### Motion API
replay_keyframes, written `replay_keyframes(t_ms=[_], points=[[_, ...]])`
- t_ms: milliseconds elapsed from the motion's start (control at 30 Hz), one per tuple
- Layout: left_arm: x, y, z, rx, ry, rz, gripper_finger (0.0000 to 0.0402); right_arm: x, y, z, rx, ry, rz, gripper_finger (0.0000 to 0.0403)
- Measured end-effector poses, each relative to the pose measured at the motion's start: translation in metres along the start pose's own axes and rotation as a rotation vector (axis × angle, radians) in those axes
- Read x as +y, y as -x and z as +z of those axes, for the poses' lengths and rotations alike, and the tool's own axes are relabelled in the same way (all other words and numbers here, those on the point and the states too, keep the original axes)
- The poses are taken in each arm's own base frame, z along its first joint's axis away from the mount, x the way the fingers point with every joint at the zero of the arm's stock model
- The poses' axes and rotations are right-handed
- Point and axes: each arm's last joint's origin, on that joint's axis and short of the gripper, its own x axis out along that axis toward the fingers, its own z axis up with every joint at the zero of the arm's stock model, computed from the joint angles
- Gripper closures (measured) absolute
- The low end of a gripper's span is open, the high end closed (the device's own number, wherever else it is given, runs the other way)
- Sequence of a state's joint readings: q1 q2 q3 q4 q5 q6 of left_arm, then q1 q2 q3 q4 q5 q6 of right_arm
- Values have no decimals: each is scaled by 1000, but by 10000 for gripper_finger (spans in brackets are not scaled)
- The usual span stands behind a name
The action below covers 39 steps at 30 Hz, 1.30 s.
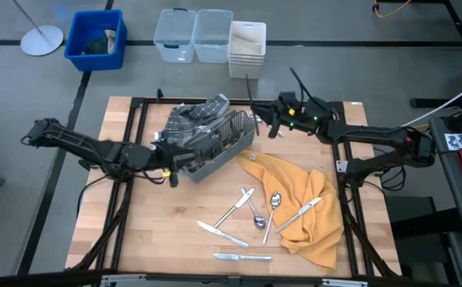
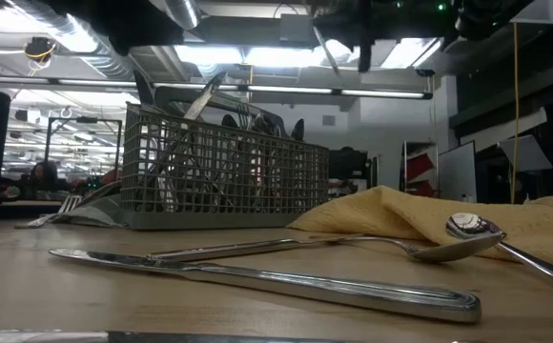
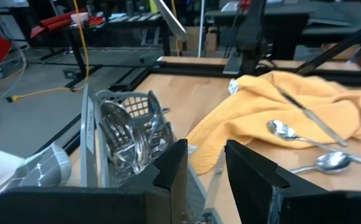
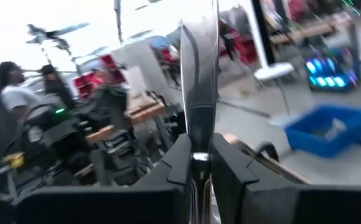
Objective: Sort silverware
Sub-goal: Put the silver knife into the gray silverware basket
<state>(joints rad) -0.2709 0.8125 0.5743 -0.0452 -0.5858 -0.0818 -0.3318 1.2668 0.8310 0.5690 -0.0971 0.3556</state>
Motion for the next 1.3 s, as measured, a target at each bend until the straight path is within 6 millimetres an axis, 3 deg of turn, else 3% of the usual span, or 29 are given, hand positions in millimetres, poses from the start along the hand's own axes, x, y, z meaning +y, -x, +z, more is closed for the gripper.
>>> replay_keyframes(t_ms=[133,367,700,1067,1300], points=[[-1,9,4,-32,11,-33,302,19,-8,-5,-81,102,96,359],[-5,18,6,-59,16,-83,302,40,-27,-33,-174,239,207,359],[-6,21,7,-67,-13,-99,302,57,-50,-80,-314,264,311,359],[-6,21,7,-70,-11,-99,302,92,-111,-106,-347,344,369,359],[0,29,11,-103,-3,-100,302,96,-141,-124,-295,346,379,359]])
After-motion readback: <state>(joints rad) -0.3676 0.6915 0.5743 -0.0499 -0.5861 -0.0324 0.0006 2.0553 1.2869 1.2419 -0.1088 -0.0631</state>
